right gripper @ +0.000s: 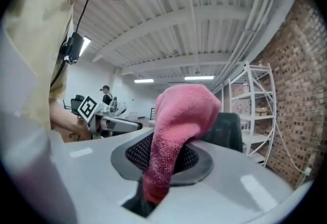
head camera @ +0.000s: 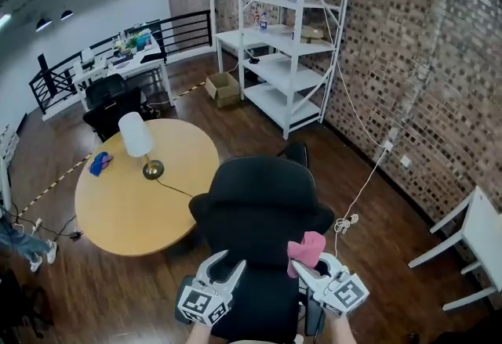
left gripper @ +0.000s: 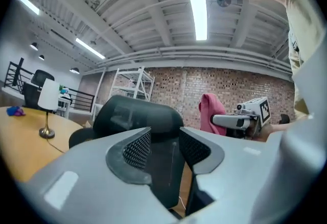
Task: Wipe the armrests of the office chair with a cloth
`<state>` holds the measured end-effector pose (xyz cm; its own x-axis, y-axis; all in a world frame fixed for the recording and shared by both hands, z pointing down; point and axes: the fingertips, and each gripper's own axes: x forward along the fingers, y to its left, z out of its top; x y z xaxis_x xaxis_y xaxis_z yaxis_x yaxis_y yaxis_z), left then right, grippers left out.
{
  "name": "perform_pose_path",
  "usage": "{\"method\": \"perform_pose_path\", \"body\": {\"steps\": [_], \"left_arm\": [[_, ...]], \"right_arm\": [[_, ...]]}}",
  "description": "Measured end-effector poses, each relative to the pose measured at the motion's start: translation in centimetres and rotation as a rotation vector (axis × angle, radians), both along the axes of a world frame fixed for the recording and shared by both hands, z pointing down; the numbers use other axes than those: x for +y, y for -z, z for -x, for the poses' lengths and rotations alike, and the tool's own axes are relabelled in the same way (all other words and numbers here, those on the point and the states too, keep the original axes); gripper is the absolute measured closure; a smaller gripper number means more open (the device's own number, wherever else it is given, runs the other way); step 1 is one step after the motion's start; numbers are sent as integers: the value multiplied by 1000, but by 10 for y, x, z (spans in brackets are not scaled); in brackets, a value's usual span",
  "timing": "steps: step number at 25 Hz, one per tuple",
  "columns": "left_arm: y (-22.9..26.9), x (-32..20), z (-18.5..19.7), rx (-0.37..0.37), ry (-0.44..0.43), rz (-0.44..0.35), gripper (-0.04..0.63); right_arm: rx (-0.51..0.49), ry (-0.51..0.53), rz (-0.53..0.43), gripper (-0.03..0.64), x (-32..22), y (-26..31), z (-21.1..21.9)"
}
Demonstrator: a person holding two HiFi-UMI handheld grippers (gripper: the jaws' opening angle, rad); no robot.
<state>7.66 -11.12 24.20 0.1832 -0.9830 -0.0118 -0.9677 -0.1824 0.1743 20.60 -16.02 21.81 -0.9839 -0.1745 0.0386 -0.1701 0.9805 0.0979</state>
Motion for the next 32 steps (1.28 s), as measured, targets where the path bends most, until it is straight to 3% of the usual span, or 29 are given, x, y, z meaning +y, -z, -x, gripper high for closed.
{"method": "perform_pose_path", "body": {"steps": [4, 8, 14, 20, 25, 32], "left_arm": [[44, -6, -4, -36, 9, -83, 439], [65, -13, -16, -61, 7, -113, 440], [80, -18, -27, -79, 7, -149, 442], [90, -23, -42, -106, -8, -162, 440], [86, -32, -48, -104, -23, -158, 440], [79, -44, -40, -190, 85, -118, 424]], "right_arm": [[-172, -155, 73, 552, -32, 36, -41], [-163, -276, 36, 554, -50, 46, -76], [-201, -313, -55, 551, -45, 67, -80], [-240, -322, -33, 549, -44, 71, -78], [-198, -393, -86, 549, -47, 70, -80], [-159, -538, -87, 549, -63, 65, -96]]}}
